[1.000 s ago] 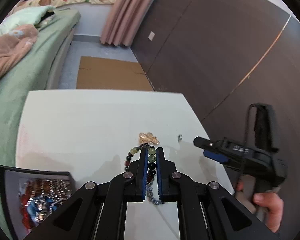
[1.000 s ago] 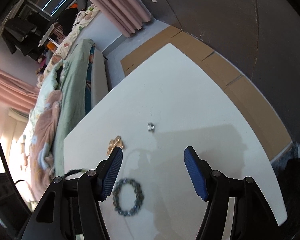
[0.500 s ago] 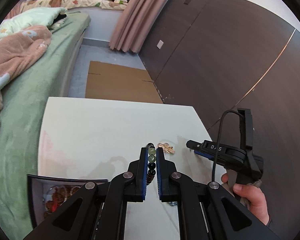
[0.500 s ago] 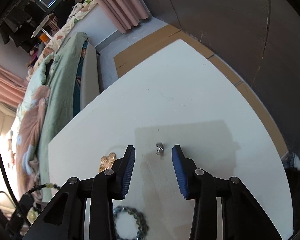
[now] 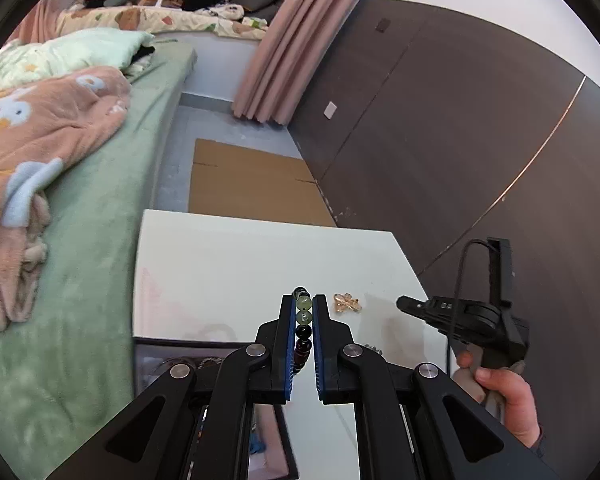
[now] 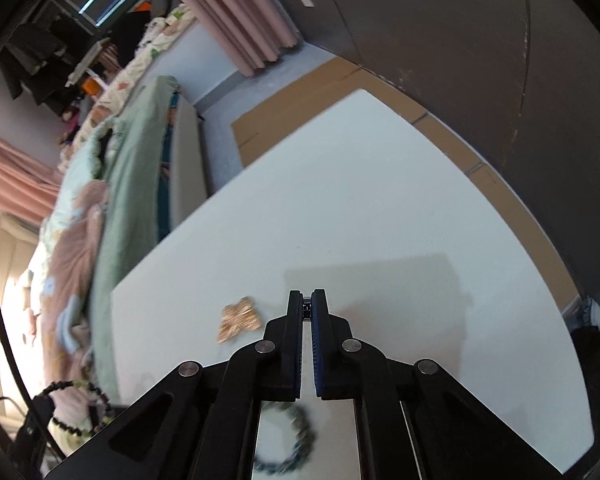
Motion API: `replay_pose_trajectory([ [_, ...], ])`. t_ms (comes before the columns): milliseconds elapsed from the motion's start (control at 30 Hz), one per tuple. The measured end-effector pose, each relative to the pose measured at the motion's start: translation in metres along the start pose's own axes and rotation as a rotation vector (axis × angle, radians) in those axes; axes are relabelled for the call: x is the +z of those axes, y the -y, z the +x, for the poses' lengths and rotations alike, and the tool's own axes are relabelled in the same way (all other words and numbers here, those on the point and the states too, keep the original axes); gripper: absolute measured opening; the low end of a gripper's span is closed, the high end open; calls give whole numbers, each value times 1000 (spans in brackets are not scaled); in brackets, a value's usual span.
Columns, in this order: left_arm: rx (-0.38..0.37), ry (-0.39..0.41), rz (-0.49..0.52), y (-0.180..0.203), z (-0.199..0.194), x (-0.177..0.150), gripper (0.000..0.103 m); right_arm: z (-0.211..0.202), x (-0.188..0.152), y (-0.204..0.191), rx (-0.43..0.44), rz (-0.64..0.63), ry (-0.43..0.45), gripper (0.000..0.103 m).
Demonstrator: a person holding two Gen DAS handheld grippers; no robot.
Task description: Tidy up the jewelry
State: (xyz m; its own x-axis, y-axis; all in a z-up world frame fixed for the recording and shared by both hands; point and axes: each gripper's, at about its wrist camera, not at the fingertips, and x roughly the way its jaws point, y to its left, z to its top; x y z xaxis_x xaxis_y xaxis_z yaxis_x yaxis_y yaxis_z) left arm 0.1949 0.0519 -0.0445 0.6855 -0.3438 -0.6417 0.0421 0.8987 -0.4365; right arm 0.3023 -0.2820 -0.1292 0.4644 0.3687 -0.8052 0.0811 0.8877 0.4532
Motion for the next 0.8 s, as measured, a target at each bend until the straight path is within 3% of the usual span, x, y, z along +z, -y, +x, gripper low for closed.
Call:
replay_pose_trajectory([
  [467, 32, 15, -32, -23, -40, -8, 8, -46, -30, -60, 140, -116, 58, 6],
  [600, 50, 6, -20, -26, -44, -9, 8, -49, -38, -75, 201, -127, 38, 6],
  [733, 32, -34, -47, -34, -40, -11, 9, -49, -50, -98, 242, -178, 33, 6],
  [800, 31, -56, -59, -37, -37, -12, 16, -47, -55, -108, 260, -207, 23, 6],
])
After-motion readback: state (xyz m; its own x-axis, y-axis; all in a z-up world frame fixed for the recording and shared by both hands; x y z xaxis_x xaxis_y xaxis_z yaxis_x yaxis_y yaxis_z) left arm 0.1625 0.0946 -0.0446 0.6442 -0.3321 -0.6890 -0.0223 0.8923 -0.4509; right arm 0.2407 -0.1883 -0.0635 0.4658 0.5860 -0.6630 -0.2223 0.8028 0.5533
